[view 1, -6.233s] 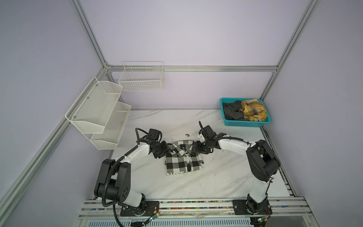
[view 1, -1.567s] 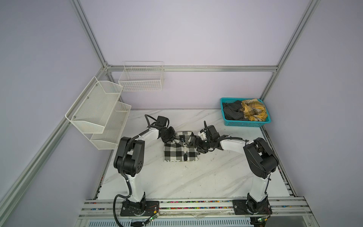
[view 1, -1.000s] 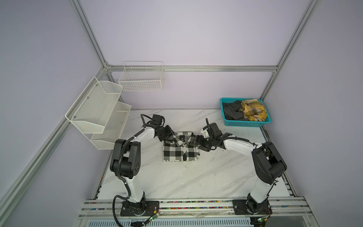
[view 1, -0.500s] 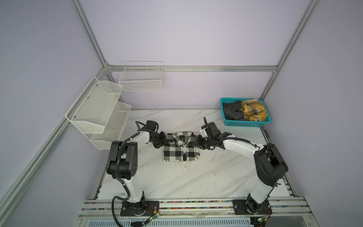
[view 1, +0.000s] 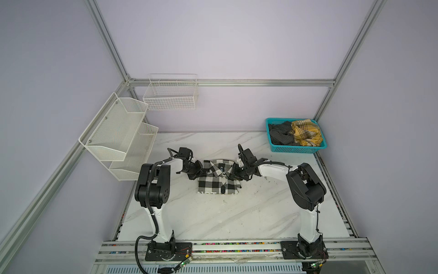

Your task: Fold and stack the long sleeve shirts

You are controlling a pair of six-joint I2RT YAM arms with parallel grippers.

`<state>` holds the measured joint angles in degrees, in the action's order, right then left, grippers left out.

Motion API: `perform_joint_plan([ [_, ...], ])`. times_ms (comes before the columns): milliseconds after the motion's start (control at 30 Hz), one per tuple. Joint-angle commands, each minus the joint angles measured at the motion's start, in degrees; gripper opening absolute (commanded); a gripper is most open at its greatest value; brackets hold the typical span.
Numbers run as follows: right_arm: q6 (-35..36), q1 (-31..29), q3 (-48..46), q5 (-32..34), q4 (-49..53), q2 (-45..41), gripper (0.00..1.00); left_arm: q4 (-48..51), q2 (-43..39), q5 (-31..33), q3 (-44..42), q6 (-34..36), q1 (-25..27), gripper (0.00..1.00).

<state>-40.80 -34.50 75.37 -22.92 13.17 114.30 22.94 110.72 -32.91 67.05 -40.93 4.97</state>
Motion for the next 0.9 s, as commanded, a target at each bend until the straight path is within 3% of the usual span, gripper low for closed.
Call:
perform_joint_plan([
  [0,1.4,0.1,2.3,3.0,4.2,-3.6,0.15,1.2,-5.5,1.3,0.3,1.2,0.2,0.3],
  [133,3.6,-1.2,3.6,6.2,8.8,-7.4,0.27,4.5,-14.5,3.8,0.9,3.2,0.7,0.46],
  [333,3.9,-4.4,0.2,10.9,12.2,-14.0,0.46,9.3,-21.6,6.5,-1.6,5.4,1.6,0.48],
  [467,1.3,-4.7,-5.5,10.9,8.9,-19.1,0.5,14.2,-22.4,12.5,-3.7,7.6,0.7,0.56],
  [667,0.2,-5.1,-10.9,7.5,4.4,-21.2,0.62,12.7,-22.6,10.3,-7.2,8.4,-3.0,0.68],
  [733,0.0,-5.0,-12.0,6.8,2.9,-20.6,0.74,11.6,-21.6,9.8,-7.5,8.5,-3.5,0.7],
  [867,-1.2,-5.0,-13.6,5.5,0.1,-19.5,0.72,9.7,-18.1,6.6,-7.2,8.0,-3.6,0.68],
])
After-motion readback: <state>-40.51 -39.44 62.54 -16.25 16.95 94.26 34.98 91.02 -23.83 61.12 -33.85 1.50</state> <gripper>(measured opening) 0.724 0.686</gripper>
